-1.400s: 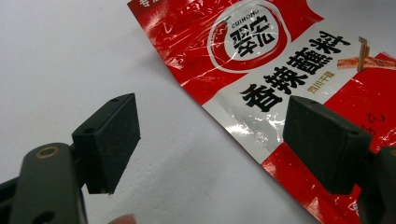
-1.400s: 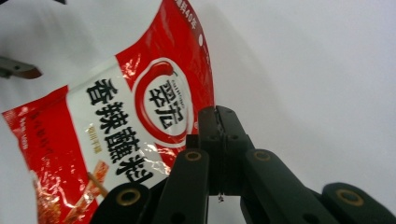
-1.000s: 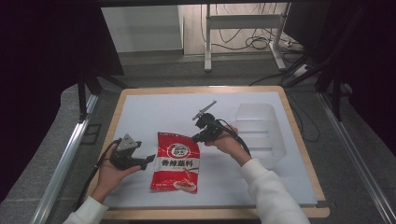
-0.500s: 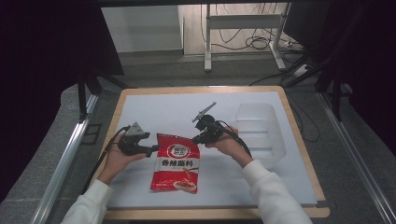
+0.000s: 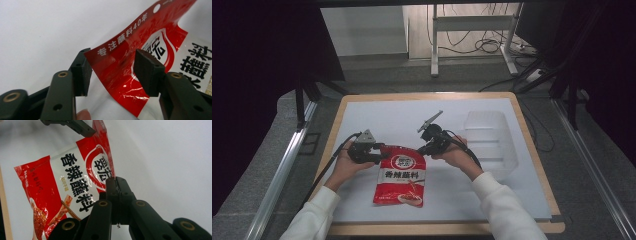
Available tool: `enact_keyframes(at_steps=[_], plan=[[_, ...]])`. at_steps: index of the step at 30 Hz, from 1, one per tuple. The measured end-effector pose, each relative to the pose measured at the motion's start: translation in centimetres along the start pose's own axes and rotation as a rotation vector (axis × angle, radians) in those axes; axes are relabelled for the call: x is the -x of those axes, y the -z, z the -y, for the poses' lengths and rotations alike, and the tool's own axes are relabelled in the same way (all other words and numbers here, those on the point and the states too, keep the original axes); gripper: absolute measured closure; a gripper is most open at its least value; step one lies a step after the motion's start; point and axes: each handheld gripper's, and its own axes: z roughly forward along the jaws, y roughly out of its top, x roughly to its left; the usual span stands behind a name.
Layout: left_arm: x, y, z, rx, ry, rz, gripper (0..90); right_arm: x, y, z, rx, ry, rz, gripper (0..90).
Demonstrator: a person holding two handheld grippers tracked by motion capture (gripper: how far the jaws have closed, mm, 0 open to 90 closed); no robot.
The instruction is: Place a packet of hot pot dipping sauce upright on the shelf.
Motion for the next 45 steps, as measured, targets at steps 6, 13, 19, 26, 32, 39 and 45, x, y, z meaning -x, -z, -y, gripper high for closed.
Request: enact_keyframes(at_steps=[6, 13, 19, 26, 32, 39, 45], plan=[[1.5, 0.9, 0.4, -0.013, -0.069, -0.004, 67.2, -0.1, -0.1, 0.1, -0.001, -0.006, 0.002, 87.6], [2.9, 1.4, 0.9, -0.045, -0.146, -0.009, 79.8, -0.1, -0.2, 0.4, -0.009, -0.01, 0.001, 83.2], [3.3, 1.5, 1.1, -0.053, -0.178, -0.002, 82.8, -0.3, -0.3, 0.5, -0.007, 0.015, 0.032, 68.3], [3.3, 1.6, 1.2, -0.058, -0.189, 0.0, 83.0, -0.1, -0.3, 0.3, 0.021, -0.009, 0.076, 47.7], [3.2, 1.5, 1.2, -0.056, -0.184, 0.003, 82.9, -0.1, 0.3, -0.4, 0.04, 0.0, 0.075, 39.2], [3.2, 1.5, 1.2, -0.057, -0.181, 0.004, 82.7, -1.2, -1.3, -2.1, -0.064, 0.088, 0.033, 41.5], [3.2, 1.5, 1.2, -0.051, -0.175, 0.004, 82.5, -1.3, -4.0, -2.9, -0.178, 0.129, 0.035, 53.4]])
